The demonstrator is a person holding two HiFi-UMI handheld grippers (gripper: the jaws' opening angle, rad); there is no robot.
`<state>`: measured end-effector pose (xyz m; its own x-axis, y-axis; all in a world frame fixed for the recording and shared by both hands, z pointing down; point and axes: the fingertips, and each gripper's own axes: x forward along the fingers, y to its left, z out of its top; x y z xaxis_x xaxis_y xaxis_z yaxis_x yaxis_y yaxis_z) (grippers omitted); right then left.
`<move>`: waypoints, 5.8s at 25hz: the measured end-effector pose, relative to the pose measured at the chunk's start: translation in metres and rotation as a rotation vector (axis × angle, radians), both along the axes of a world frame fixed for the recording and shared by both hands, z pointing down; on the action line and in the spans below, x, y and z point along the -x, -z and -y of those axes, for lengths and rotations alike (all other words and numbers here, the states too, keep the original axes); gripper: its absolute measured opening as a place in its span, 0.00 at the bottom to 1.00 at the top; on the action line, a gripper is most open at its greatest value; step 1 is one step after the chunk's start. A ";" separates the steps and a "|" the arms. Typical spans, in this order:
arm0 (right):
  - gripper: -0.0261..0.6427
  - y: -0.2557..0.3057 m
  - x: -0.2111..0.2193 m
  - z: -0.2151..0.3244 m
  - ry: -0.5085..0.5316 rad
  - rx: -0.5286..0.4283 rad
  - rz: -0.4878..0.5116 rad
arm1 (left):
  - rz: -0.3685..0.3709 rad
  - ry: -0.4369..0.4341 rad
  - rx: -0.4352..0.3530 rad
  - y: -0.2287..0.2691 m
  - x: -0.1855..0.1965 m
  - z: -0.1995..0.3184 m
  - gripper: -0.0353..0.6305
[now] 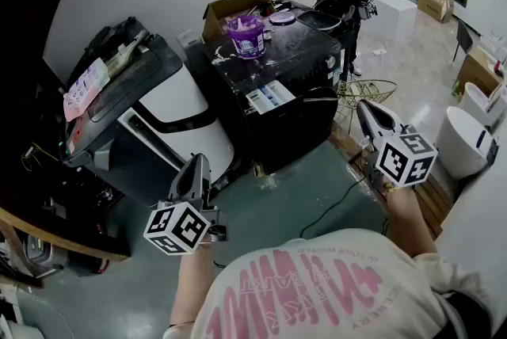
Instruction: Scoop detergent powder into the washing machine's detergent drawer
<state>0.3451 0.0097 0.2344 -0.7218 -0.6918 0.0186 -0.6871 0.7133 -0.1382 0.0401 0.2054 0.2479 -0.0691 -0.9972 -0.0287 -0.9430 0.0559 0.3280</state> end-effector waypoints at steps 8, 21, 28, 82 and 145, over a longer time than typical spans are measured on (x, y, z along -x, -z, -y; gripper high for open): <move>0.03 -0.024 0.031 0.010 -0.004 0.038 -0.015 | -0.013 -0.022 0.000 -0.011 0.028 0.016 0.06; 0.03 -0.066 0.079 0.063 0.006 0.111 -0.009 | -0.086 -0.083 0.023 -0.054 0.047 0.073 0.06; 0.03 -0.066 0.130 0.151 0.133 0.105 0.033 | -0.020 -0.084 -0.004 -0.047 0.067 0.158 0.06; 0.25 -0.060 0.486 0.465 0.375 0.353 -0.532 | -0.045 -0.584 0.135 -0.089 0.235 0.489 0.06; 0.04 -0.081 0.460 0.448 0.168 0.250 -0.637 | -0.083 -0.683 0.098 -0.095 0.230 0.466 0.06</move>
<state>-0.1148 -0.4385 0.3158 -0.6140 -0.4919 0.6173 -0.5725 0.8159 0.0808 -0.1900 -0.2604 0.3428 0.5768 -0.8158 0.0422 -0.7494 -0.5079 0.4248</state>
